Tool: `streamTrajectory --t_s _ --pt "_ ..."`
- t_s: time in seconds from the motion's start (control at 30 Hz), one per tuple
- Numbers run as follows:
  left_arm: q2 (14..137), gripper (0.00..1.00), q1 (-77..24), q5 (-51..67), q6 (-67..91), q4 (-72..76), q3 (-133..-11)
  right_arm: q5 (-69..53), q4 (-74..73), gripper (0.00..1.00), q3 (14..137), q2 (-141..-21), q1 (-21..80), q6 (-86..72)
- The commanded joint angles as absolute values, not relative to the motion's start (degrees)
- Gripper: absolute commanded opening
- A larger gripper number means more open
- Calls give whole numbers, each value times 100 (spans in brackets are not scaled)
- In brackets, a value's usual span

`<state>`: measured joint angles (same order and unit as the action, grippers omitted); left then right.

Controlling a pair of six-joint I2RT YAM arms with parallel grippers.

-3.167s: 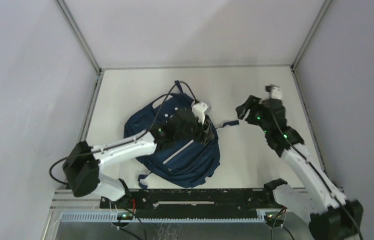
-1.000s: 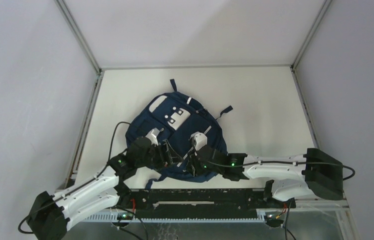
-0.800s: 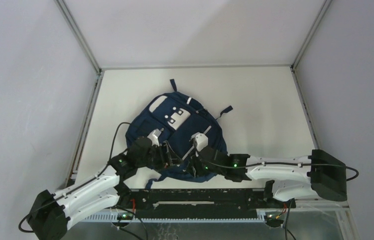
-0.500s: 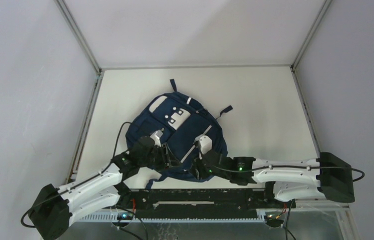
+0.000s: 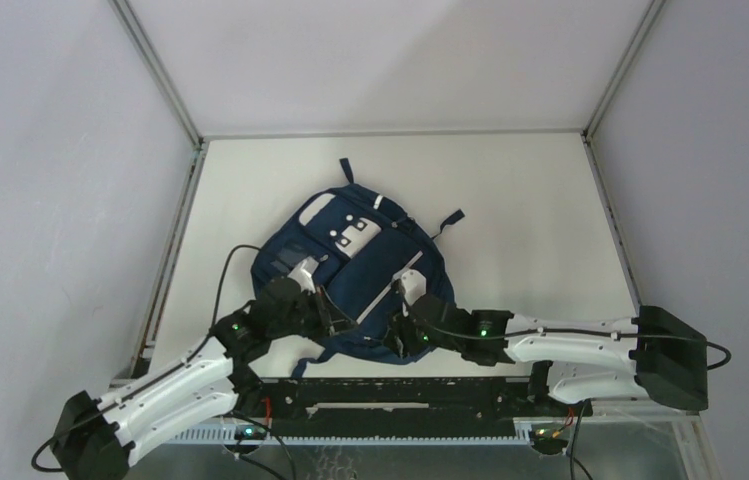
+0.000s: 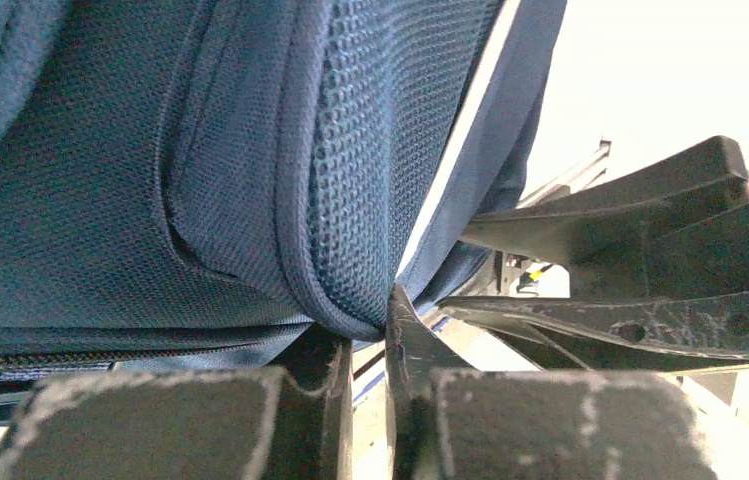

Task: Pack the student bag
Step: Zip the student bag at the center of the board.

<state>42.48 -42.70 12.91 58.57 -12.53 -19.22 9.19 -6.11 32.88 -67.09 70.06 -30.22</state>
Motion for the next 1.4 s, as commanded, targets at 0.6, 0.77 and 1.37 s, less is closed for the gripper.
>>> streamTrajectory --t_s 0.6,0.77,1.37 --pt "3750 0 -4291 1186 5748 -618 -2272 429 321 61 3688 -7177 6994 -2136" --pt "3744 0 -4290 1221 5774 -641 -2259 732 448 55 3690 -7304 7000 -2095" --pt "3802 0 -4305 1345 5756 -673 -2283 1261 740 0 3683 -7587 7208 -2245"
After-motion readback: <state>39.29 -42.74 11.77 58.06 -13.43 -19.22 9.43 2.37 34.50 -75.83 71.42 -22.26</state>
